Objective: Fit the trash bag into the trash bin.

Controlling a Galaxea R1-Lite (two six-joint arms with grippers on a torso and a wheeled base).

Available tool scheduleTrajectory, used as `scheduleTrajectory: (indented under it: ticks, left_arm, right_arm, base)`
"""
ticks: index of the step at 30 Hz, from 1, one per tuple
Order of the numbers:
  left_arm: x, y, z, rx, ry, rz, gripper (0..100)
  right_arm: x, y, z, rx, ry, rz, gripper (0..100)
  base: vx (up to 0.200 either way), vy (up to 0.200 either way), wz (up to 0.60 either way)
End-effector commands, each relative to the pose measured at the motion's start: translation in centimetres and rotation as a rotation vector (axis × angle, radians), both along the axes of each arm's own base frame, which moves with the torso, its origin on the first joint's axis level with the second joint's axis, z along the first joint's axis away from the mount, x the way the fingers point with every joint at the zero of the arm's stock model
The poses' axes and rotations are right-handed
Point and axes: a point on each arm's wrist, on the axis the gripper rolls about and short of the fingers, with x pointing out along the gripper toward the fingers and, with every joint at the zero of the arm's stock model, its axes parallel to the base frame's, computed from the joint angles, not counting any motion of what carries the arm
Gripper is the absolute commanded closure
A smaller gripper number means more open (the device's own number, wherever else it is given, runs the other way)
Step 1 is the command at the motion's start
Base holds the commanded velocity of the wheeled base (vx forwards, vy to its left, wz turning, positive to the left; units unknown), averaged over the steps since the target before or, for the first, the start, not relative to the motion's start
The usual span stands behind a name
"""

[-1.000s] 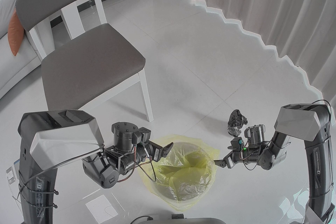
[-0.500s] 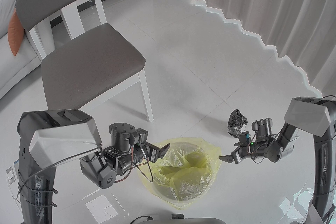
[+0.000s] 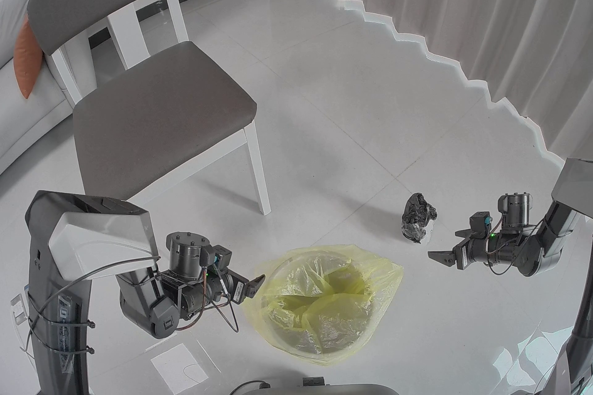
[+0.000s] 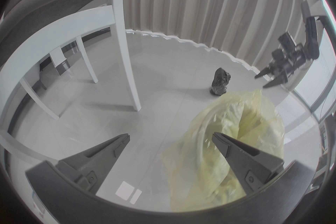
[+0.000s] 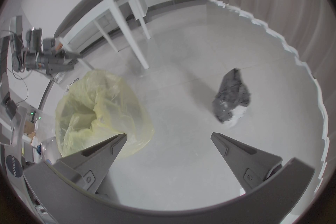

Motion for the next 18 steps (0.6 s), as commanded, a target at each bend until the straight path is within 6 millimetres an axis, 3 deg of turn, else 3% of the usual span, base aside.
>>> scheduleTrajectory:
  ticks: [1, 4, 8, 18]
  left_arm:
    - [-0.9, 0.5, -0.5, 0.004, 0.008, 0.003, 0]
    - [-1.9, 0.7, -0.7, 0.01, 0.016, -0.007, 0]
    - [-1.8, 1.4, -0.9, 0.012, 0.022, 0.018, 0]
    - [-2.4, 1.7, -0.6, -0.005, -0.016, 0.017, 0]
  right_arm:
    - [-0.2, 0.2, 0.3, 0.006, -0.024, 0.008, 0]
    - [-0.1, 1.1, 0.7, 0.021, -0.037, 0.045, 0]
    - [0.0, 2.1, 0.4, 0.026, -0.028, 0.073, 0]
    - [0.9, 6.1, -2.1, 0.089, 0.051, 0.133, 0]
  base:
    - [0.0, 0.0, 0.0]
    - [0.0, 0.0, 0.0]
    - [0.0, 0.0, 0.0]
    - [0.0, 0.0, 0.0]
